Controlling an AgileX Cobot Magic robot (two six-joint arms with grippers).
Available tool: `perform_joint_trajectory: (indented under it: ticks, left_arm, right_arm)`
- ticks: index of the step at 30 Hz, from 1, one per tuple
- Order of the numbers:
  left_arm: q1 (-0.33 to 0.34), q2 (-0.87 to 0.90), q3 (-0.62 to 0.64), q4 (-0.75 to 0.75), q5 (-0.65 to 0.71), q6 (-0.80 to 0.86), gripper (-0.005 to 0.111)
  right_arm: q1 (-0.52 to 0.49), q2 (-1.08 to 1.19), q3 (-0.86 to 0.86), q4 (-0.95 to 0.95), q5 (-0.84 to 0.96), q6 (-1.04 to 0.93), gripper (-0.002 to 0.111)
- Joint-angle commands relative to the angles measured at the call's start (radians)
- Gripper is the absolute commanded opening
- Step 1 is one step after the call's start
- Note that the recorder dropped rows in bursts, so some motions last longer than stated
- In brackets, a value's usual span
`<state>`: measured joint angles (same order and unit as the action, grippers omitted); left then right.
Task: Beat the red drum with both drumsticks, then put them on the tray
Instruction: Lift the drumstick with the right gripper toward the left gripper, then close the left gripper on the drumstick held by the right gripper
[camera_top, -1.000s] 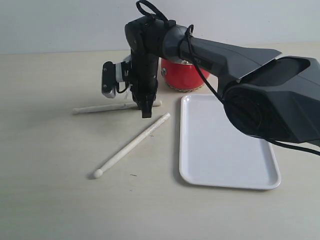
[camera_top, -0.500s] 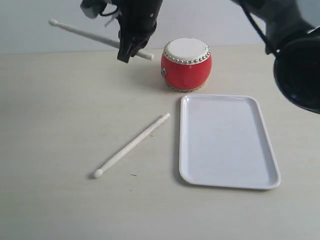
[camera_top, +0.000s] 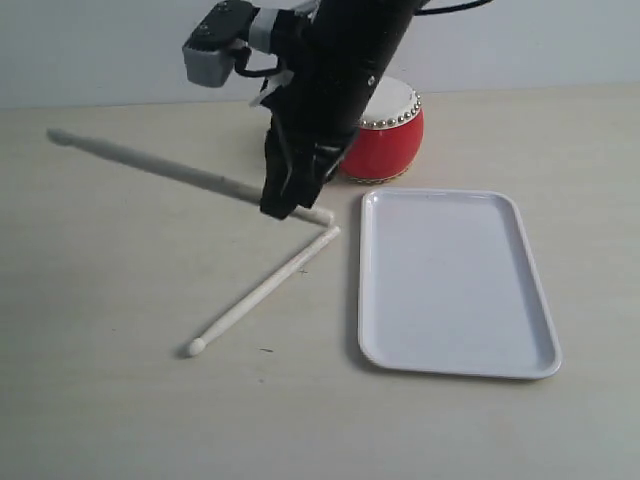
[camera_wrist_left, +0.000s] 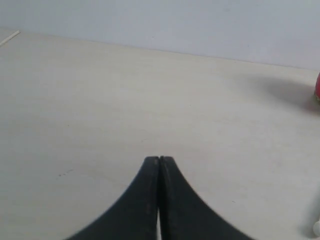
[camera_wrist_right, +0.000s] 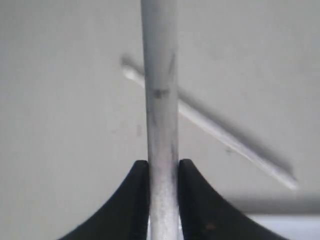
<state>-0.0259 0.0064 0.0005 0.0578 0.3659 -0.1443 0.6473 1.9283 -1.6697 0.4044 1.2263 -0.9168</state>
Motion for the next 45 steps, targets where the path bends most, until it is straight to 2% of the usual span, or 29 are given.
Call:
perform_joint_trajectory:
  ticks: [1,4,6,11,15,17,19,21,24,27,29,35,38,41,45]
  left_arm:
    - [-0.006,-0.006,-0.001,0.02,-0.22,0.033,0.0]
    - [-0.006,-0.006,-0.001,-0.043,-0.346,-0.059,0.0]
    - [-0.006,-0.006,-0.001,-0.039,-0.489,-0.064,0.0]
    - [-0.006,-0.006,-0.001,-0.039,-0.863,-0.244,0.0]
    - [-0.006,-0.006,-0.001,-0.018,-1.115,-0.202,0.0]
    - [-0.004,0.003,-0.041,-0.041,-1.136,-0.09,0.0]
    - [-0.004,0.054,-0.111,-0.156,-1.08,-0.008,0.0]
    - [-0.004,0.152,-0.19,-0.3,-1.036,0.057,0.0]
    - [-0.004,0.342,-0.275,-0.331,-0.976,0.072,0.0]
    - [-0.004,0.57,-0.333,-0.151,-0.884,-0.018,0.0]
    - [-0.004,0.71,-0.353,0.026,-0.875,-0.171,0.0]
    - [-0.004,1.078,-0.436,0.676,-0.983,-0.711,0.0]
    - [-0.004,1.191,-0.482,0.958,-1.084,-0.92,0.0]
    - [-0.004,1.261,-0.507,1.119,-1.241,-1.026,0.0]
    - [-0.004,1.289,-0.517,1.218,-1.383,-1.058,0.0]
  right_arm:
    - [-0.004,-0.047,0.148,0.269,-0.026,-0.279,0.0]
    - [-0.004,-0.045,0.199,0.356,-0.1,-0.348,0.0]
    - [-0.004,-0.045,0.214,0.399,-0.159,-0.353,0.0]
    - [-0.004,-0.045,0.216,0.434,-0.157,-0.355,0.0]
    - [-0.004,-0.045,0.216,0.43,-0.186,-0.362,0.0]
    - [-0.004,-0.045,0.216,0.43,-0.202,-0.362,0.0]
    - [-0.004,-0.045,0.216,0.441,-0.231,-0.362,0.0]
    - [-0.004,-0.045,0.216,0.467,-0.257,-0.36,0.0]
    - [-0.004,-0.045,0.216,0.486,-0.257,-0.353,0.0]
    - [-0.004,-0.043,0.219,0.507,-0.274,-0.341,0.0]
    - [-0.004,-0.039,0.239,0.562,-0.315,-0.348,0.0]
    - [-0.004,-0.029,0.298,0.689,-0.53,-0.411,0.0]
    - [-0.013,-0.029,0.304,0.718,-0.551,-0.411,0.0]
    - [-0.03,-0.029,0.304,0.744,-0.543,-0.411,0.0]
    - [-0.032,-0.029,0.304,0.747,-0.539,-0.397,0.0]
